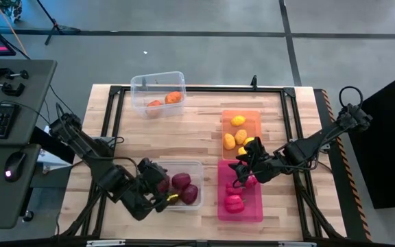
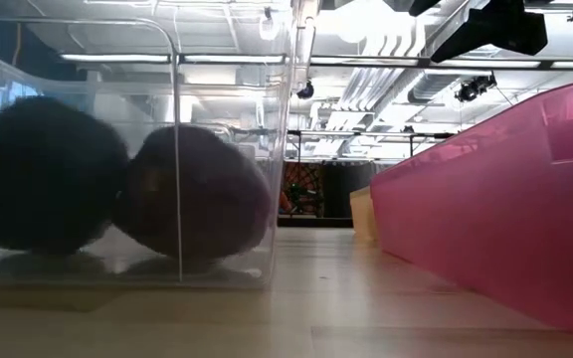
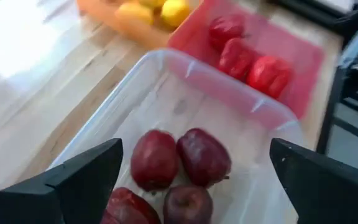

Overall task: Sort produce into baskets
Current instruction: Return to Home Position

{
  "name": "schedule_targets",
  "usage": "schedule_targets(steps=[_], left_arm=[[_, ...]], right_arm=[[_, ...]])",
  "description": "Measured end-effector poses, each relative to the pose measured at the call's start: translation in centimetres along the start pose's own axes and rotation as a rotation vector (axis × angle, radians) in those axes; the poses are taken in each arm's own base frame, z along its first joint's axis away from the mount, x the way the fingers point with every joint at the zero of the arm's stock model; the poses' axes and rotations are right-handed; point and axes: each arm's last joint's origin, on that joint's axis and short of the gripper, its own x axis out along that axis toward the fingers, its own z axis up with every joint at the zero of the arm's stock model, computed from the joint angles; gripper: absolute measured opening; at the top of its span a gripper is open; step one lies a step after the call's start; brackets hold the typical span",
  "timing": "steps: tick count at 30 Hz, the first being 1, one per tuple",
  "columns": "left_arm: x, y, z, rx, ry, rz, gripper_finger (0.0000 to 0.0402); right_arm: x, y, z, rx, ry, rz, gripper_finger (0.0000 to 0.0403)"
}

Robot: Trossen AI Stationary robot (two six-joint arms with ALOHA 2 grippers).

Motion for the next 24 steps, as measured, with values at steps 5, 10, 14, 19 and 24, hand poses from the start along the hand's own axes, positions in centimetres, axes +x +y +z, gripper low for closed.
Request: schedule_targets(steps=[5,10,14,19,24], left_arm=[[-3.0,0.0,-0.3,0.021,-0.071,-0.064,0.0391],[-6.6,0.1,-1.9,-0.002,-0.233,-0.102,0.0391],[-7.6,1.3,-3.7,-0.024,-0.369,-0.066,0.0390],[-6.6,4.9,-3.7,-0.034,-0.417,0.016,0.0390],[-6.5,10.0,-1.0,-0.005,-0.486,0.120,0.0390]], right_arm=[[0.0,0.0,0.0,0.028,0.011,0.007,0.0252],[0.0,0.4,0.1,0.051,0.019,0.049,0.0252],[0.0,0.8,0.2,0.074,0.007,0.086,0.0252],[0.0,0.8,0.2,0.073,0.015,0.089,0.0252],[-0.1,1.3,0.2,0.091,0.057,0.141,0.0252]])
